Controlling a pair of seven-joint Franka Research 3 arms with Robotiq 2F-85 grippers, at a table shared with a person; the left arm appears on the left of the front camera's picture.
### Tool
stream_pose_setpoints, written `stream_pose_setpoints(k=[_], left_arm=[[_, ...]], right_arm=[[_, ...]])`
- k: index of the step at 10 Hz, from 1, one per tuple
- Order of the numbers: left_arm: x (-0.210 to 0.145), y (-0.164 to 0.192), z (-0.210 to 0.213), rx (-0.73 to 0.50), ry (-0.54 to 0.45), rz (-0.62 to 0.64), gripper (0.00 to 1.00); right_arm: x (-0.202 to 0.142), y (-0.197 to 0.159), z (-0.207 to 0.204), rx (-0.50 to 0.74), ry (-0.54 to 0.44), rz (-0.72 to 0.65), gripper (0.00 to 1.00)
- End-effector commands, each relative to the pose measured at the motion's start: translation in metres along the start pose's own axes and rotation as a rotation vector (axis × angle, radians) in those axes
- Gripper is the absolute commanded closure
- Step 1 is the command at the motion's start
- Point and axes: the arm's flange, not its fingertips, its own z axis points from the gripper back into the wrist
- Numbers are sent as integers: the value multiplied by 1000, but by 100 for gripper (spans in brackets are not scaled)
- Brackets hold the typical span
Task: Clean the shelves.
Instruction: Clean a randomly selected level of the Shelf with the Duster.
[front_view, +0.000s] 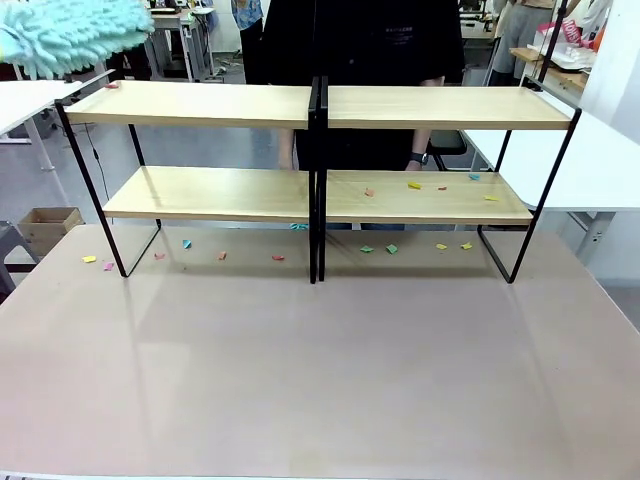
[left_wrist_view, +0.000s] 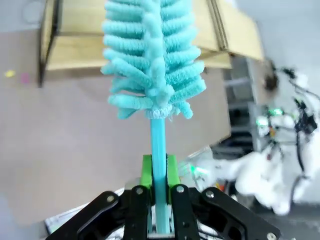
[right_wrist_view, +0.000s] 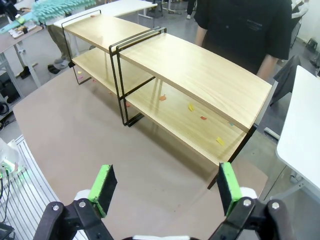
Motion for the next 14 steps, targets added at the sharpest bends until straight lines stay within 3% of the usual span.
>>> stream_pose_setpoints(k=[1,3,5,7,9,10,11,14], left_arm=[[-3,4,19,-173,117,-91,87],[-25,2,39,-294,231,-201,87],[-48,29,73,-421,279,-250,87],[-84,69,98,-385,291,-208,87],[-132,107,115,-248,293,-230,87],[-139,106,106,-124,231,-74,87],[-118,98,109,-322,296,-193,87],[-118,98,109,-322,296,-193,87]], right_arm=[[0,0,0,7,-4,2,0],[0,0,0,7,-4,2,0],[0,0,0,7,-4,2,0],[0,0,0,7,-4,2,0],[0,0,0,7,-4,2,0],[0,0,0,7,-4,2,0],[0,0,0,7,-4,2,0],[0,0,0,7,-4,2,0]])
